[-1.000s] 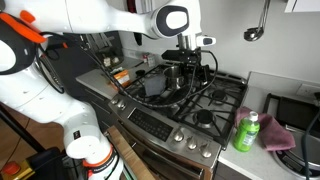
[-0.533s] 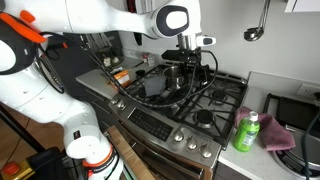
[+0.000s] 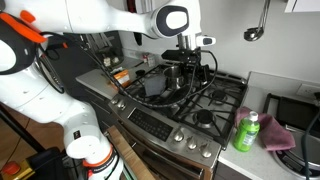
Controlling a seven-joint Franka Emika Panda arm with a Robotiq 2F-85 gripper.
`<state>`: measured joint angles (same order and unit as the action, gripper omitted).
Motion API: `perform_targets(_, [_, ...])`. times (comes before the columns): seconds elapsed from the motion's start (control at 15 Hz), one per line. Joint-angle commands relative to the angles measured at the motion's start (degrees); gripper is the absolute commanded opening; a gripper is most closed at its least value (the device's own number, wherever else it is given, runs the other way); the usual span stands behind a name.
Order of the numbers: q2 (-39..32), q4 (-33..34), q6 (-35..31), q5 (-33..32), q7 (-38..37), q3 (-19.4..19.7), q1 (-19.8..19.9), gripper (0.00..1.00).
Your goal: Move the silver pot forwards
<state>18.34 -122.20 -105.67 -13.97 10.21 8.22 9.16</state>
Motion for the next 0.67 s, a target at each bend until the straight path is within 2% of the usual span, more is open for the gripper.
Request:
perform_targets(0.0, [-0.92,-1.95,-2.5,4.89,-2.13,-0.62,-2.53,1.0])
perform_targets(0.27, [-1.5,-5.84,-8.09,14.85,-6.46,-2.59,-5.44,1.0])
perform_targets(0.53, [-1.15,-11.22,-17.27,25.51,-5.58,-4.27,-8.79,1.0])
perform_targets(0.6, [-2.41,-7.8,-13.43,21.48,-5.79,-4.3,-7.45,1.0])
